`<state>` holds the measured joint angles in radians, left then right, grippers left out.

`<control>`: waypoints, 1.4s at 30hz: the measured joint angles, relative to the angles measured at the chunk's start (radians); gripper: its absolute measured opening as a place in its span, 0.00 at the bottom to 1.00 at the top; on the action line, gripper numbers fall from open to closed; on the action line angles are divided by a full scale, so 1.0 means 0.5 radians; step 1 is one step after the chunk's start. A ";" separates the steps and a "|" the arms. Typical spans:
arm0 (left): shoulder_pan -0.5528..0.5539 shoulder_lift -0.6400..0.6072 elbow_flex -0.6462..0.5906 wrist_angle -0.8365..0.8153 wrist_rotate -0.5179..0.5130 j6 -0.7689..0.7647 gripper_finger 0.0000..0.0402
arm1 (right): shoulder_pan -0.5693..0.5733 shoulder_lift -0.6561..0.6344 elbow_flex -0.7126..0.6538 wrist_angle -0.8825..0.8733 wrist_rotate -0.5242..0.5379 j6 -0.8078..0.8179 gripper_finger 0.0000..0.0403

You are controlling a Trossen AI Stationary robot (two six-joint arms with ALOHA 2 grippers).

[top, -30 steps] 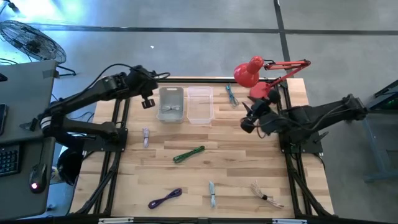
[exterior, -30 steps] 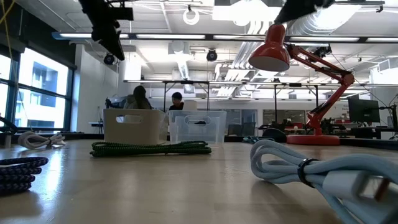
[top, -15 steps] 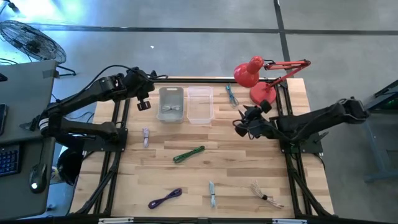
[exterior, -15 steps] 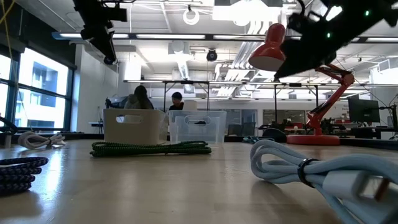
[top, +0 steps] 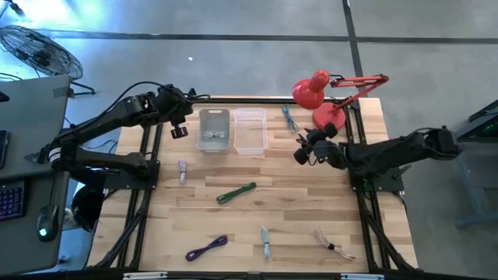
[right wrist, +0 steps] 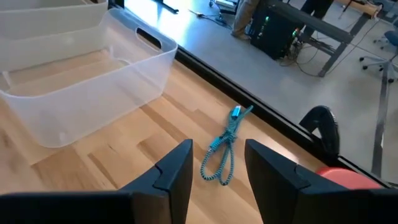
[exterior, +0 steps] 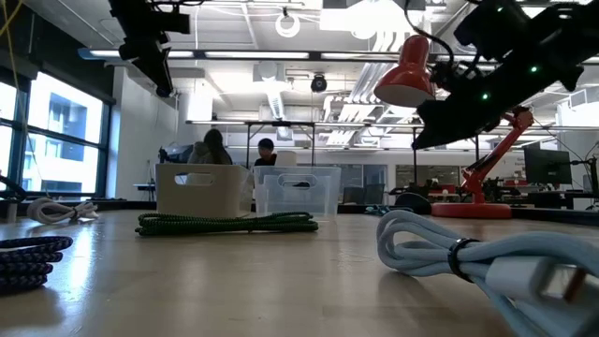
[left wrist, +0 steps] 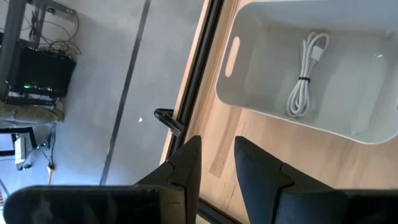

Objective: Pick & Place USB Port
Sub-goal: Put the blue patterned charger cable into the white bin

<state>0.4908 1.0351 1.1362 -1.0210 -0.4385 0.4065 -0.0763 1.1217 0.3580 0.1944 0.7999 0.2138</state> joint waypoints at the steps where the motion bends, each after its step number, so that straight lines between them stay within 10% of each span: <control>1: 0.000 0.000 0.000 0.000 -0.002 0.000 0.23 | -0.025 0.035 0.000 0.047 -0.034 -0.022 0.34; 21: 0.000 0.001 -0.036 -0.012 -0.004 0.016 0.23 | -0.339 0.816 0.001 0.942 -0.330 -0.221 0.34; 42: -0.001 0.002 -0.145 0.003 -0.184 0.176 0.23 | -0.698 0.847 0.058 1.021 -0.721 -0.001 0.57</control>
<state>0.4904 1.0359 1.0637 -1.0197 -0.5305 0.4947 -0.4254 1.5452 0.3868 0.7050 0.4392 0.2131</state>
